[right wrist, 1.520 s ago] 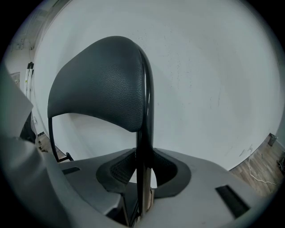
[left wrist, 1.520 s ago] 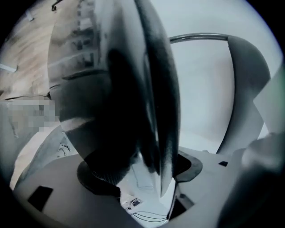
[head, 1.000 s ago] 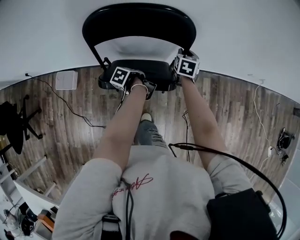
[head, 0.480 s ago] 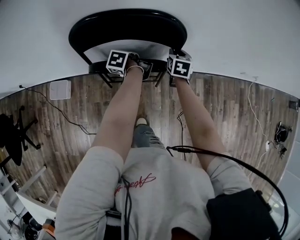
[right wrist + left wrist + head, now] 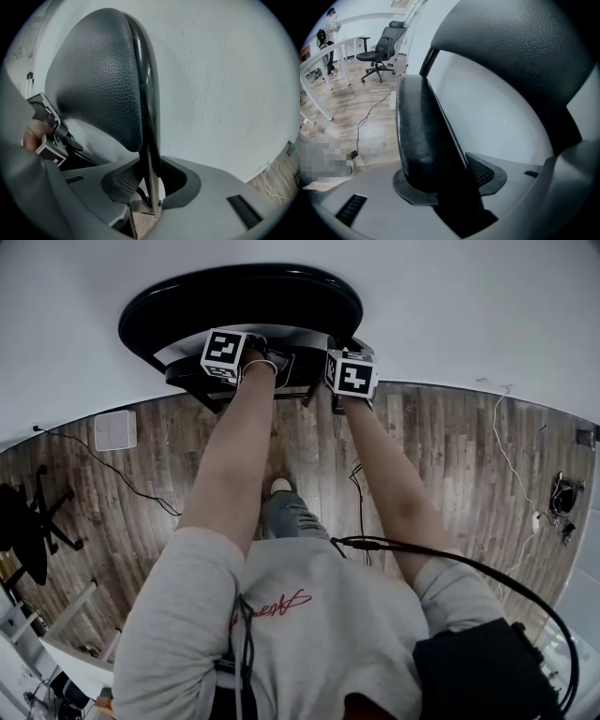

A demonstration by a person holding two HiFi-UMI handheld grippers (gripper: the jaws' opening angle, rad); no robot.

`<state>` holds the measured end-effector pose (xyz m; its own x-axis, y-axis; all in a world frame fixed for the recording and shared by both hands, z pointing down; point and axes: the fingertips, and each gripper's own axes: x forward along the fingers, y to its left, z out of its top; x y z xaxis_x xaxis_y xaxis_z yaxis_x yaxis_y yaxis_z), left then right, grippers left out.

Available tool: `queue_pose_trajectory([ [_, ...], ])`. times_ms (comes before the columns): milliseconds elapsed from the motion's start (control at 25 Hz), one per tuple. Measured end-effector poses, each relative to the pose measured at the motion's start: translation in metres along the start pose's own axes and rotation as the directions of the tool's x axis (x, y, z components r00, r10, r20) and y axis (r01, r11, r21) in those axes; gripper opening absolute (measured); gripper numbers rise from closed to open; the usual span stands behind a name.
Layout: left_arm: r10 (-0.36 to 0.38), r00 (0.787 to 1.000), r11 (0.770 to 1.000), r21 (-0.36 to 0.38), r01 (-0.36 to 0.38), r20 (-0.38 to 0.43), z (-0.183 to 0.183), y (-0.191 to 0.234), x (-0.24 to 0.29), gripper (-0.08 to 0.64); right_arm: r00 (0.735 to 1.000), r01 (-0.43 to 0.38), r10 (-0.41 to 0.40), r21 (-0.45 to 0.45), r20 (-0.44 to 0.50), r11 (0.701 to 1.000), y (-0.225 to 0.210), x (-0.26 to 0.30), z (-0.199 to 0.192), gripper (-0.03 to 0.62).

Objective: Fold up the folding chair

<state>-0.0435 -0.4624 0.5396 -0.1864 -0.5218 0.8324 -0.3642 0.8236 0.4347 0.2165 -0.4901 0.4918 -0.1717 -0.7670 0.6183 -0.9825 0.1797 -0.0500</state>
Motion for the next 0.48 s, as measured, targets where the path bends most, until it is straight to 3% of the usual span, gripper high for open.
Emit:
queue_pose_trajectory([
  [280, -0.002, 1.0, 1.0, -0.011, 0.002, -0.003, 0.0008, -0.0007, -0.0028, 0.221, 1.0, 0.001, -0.001, 0.001, 0.011, 1.0, 0.0019, -0.0047, 0.0004, 0.109],
  [480, -0.07, 0.997, 0.998, 0.006, 0.07, -0.022, 0.0029, -0.0028, -0.0001, 0.231, 0.998, 0.015, -0.011, -0.068, 0.06, 0.998, 0.0069, -0.0041, 0.0027, 0.109],
])
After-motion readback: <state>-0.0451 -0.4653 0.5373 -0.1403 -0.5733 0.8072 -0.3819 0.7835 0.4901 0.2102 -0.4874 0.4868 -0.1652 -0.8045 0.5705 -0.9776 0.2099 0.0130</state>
